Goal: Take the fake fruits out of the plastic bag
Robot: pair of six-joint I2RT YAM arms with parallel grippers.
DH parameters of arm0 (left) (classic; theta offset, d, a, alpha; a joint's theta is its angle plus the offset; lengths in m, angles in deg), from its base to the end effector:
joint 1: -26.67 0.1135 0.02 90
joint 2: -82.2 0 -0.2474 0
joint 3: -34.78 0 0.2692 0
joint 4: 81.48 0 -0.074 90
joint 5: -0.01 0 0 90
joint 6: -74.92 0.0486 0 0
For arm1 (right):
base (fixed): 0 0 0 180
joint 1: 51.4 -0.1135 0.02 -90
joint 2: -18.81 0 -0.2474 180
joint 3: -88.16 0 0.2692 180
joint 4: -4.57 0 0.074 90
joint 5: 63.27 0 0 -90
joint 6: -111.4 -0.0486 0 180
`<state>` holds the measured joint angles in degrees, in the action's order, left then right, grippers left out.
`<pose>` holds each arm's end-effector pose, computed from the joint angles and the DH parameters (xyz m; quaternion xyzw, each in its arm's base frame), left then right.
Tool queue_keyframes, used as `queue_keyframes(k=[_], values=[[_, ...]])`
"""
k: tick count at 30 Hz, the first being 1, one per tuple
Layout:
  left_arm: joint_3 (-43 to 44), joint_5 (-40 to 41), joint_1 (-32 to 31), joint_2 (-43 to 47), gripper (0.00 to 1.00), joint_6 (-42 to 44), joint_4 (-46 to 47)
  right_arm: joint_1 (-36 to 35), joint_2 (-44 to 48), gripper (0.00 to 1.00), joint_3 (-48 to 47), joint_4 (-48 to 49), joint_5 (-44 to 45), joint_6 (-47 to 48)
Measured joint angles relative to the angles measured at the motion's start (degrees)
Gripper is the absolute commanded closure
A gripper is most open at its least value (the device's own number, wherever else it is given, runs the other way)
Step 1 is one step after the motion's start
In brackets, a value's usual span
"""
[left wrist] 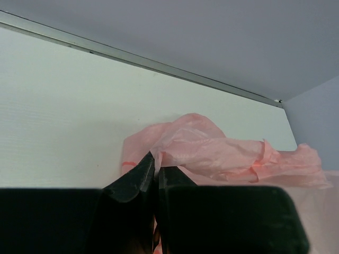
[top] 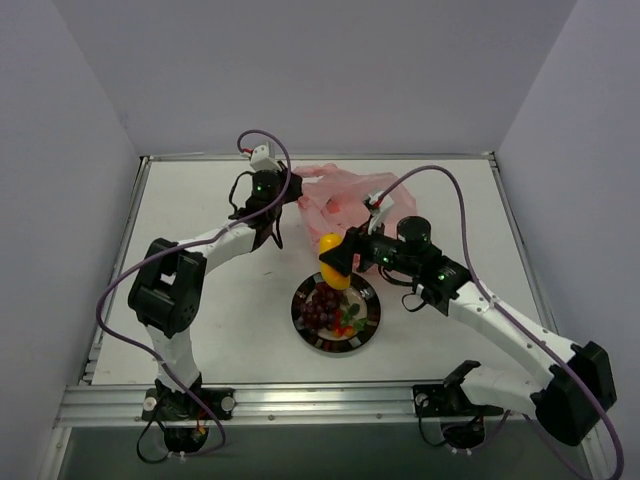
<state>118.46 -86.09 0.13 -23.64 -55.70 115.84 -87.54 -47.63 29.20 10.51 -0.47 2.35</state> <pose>0.4120 -0.2021 0.2396 -0.1130 0.7275 -0.3531 0.5772 0.2334 0.1979 0.3021 -0.2657 0.6644 0.4634 0.5228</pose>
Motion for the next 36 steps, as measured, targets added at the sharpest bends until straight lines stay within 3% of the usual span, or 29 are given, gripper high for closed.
queue_keyframes(k=[5,10,17,24,26,30,33,36], values=[[1.5,0.3,0.8,-0.2,0.98,0.6,-0.9,-4.0,7.3,0.71,3.3,-5.0,9.5,1.1],[4.4,0.2,0.8,-1.4,0.98,1.0,-1.5,-11.7,6.2,0.71,4.8,-11.0,17.4,-0.3],[5.0,0.2,0.9,-1.7,0.98,1.0,-1.5,-11.9,5.9,0.71,12.0,-15.1,31.1,-6.8],[5.0,-0.1,0.9,-2.6,0.98,0.9,-1.4,-9.6,1.5,0.68,13.2,-14.2,35.9,-8.4],[5.0,-0.1,0.9,-2.6,0.98,1.0,-1.3,-7.5,0.1,0.63,14.2,-12.0,35.3,-8.4],[4.5,-0.5,0.9,-2.6,0.98,1.0,-0.8,-4.5,-0.9,0.34,16.1,-8.7,33.0,-8.3],[3.1,-0.7,0.9,-2.6,0.98,1.0,-0.2,-4.4,-1.0,0.22,16.2,-6.7,29.8,-8.0],[1.3,-0.8,0.9,-2.6,0.98,0.9,0.3,-4.4,-1.0,0.16,16.2,-5.4,27.1,-7.7]])
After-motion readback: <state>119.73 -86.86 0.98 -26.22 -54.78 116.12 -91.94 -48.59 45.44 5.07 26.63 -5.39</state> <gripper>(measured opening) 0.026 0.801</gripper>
